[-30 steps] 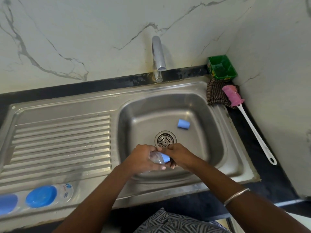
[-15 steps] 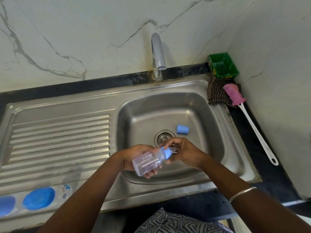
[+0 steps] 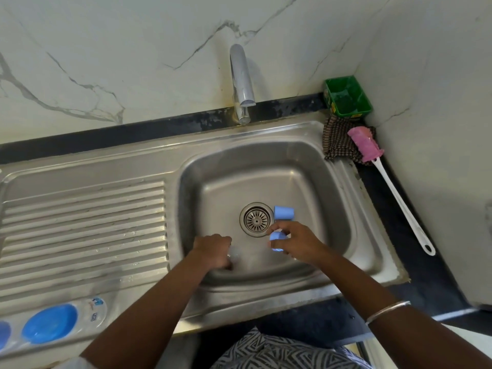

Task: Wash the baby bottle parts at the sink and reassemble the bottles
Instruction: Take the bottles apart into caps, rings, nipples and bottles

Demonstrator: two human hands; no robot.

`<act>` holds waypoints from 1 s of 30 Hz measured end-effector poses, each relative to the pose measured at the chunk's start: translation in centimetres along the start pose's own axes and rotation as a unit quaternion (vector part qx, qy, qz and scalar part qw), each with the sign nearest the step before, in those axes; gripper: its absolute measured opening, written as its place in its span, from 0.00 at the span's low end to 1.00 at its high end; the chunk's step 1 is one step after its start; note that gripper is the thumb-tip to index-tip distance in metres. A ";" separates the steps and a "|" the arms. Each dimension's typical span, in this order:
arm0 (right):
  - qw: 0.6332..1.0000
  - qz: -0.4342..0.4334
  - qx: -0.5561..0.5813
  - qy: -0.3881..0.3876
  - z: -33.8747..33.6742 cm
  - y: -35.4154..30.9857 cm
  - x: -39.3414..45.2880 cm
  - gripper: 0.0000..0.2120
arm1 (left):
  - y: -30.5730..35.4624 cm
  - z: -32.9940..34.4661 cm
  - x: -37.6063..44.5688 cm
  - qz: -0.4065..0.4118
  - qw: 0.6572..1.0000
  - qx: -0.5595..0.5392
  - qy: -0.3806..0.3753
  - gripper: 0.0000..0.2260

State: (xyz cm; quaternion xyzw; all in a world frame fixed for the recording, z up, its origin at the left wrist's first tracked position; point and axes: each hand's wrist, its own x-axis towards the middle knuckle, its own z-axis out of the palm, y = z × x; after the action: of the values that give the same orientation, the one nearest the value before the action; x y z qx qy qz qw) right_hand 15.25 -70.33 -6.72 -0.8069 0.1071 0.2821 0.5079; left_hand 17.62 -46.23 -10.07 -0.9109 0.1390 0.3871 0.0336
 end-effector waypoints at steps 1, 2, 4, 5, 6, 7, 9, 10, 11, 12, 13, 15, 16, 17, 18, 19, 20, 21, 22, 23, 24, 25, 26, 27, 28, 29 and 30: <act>1.000 0.007 -0.008 -0.002 0.1 0.0 0.0 0.09 | 0.2 0.4 0.2 0.004 1.000 0.021 -0.004 0.24; 1.000 0.014 -0.009 -0.004 0.3 0.1 -0.1 0.08 | 0.3 0.7 0.4 0.007 0.999 0.035 -0.015 0.24; 1.000 0.027 -0.005 -0.004 0.4 0.1 -0.3 0.09 | 0.5 1.2 0.6 0.006 0.998 0.060 -0.034 0.24; 0.999 0.032 -0.005 -0.003 0.4 0.1 -0.4 0.10 | 0.4 1.4 0.6 0.002 0.997 0.069 -0.038 0.24; 0.999 0.038 -0.006 -0.001 0.4 0.1 -0.4 0.10 | 0.4 1.5 0.7 -0.004 0.996 0.078 -0.036 0.22; 0.999 0.045 -0.004 0.000 0.4 0.1 -0.4 0.10 | 0.3 1.6 0.7 -0.009 0.996 0.087 -0.032 0.22; 0.999 0.054 0.006 0.002 0.4 0.2 -0.4 0.09 | 0.1 1.7 0.7 -0.020 0.994 0.103 -0.015 0.24; 0.998 0.056 0.016 0.002 0.4 0.2 -0.4 0.08 | 0.1 1.5 0.7 -0.025 0.994 0.104 0.001 0.26; 0.998 0.057 0.026 0.002 0.4 0.3 -0.4 0.07 | 0.1 1.3 0.7 -0.023 0.994 0.100 0.022 0.27; 0.998 0.057 0.037 0.002 0.5 0.4 -0.5 0.07 | 0.2 1.0 0.6 -0.013 0.994 0.092 0.049 0.26; 0.997 0.059 0.050 0.001 0.5 0.3 -0.6 0.06 | 0.3 0.8 0.4 0.004 0.994 0.078 0.078 0.24; 0.994 0.071 0.088 -0.003 0.7 0.1 -0.7 0.03 | 1.0 0.3 -0.1 0.040 0.989 0.006 0.141 0.18; 0.989 0.082 0.122 -0.006 0.9 -0.2 -0.7 0.02 | 1.4 0.0 -0.6 0.053 0.982 -0.062 0.170 0.16; 0.981 0.096 0.168 -0.009 1.1 -0.5 -0.7 0.04 | 2.0 -0.3 -1.1 0.063 0.969 -0.146 0.189 0.15; 0.969 0.112 0.219 -0.011 1.2 -0.8 -0.8 0.06 | 2.6 -0.5 -1.8 0.070 0.950 -0.234 0.196 0.13; 0.956 0.125 0.263 -0.013 1.4 -1.1 -0.9 0.08 | 3.2 -0.7 -2.4 0.075 0.922 -0.326 0.193 0.12; 0.946 0.133 0.295 -0.016 1.5 -1.4 -1.0 0.10 | 3.8 -0.9 -3.0 0.076 0.885 -0.420 0.186 0.11; 0.940 0.135 0.314 -0.021 1.7 -1.6 -1.2 0.12 | 4.3 -1.1 -3.6 0.074 0.842 -0.505 0.175 0.09; 0.937 0.132 0.323 -0.028 1.8 -1.8 -1.4 0.13 | 4.8 -1.2 -4.2 0.071 0.800 -0.574 0.158 0.09; 0.937 0.127 0.325 -0.035 1.9 -2.0 -1.6 0.14 | 5.1 -1.3 -4.6 0.067 0.767 -0.624 0.137 0.08; 0.937 0.122 0.325 -0.041 2.0 -2.1 -1.8 0.15 | 5.4 -1.3 -5.0 0.062 0.745 -0.654 0.116 0.06; 0.937 0.116 0.327 -0.049 2.0 -2.3 -1.9 0.15 | 5.6 -1.3 -5.2 0.057 0.732 -0.672 0.098 0.05; 0.936 0.109 0.330 -0.057 2.1 -2.5 -2.1 0.15 | 5.8 -1.3 -5.5 0.053 0.721 -0.685 0.089 0.04; 0.934 0.102 0.336 -0.066 2.1 -2.7 -2.3 0.15 | 5.9 -1.3 -5.7 0.049 0.709 -0.698 0.088 0.03; 0.931 0.095 0.344 -0.072 2.2 -2.9 -2.4 0.16 | 5.9 -1.2 -6.0 0.045 0.699 -0.708 0.097 0.03; 0.928 0.088 0.353 -0.079 2.2 -3.0 -2.6 0.15 | 5.8 -1.2 -6.2 0.042 0.689 -0.715 0.107 0.03; 0.924 0.081 0.364 -0.088 2.2 -3.0 -2.8 0.15 | 5.8 -1.2 -6.5 0.040 0.679 -0.724 0.112 0.04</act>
State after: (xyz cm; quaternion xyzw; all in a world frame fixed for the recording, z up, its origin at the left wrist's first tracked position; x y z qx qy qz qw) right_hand 13.57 -67.31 -3.59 -0.5270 0.2223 0.3343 0.7491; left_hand 12.51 -50.47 -4.31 -0.6806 -0.1457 0.2627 -0.6682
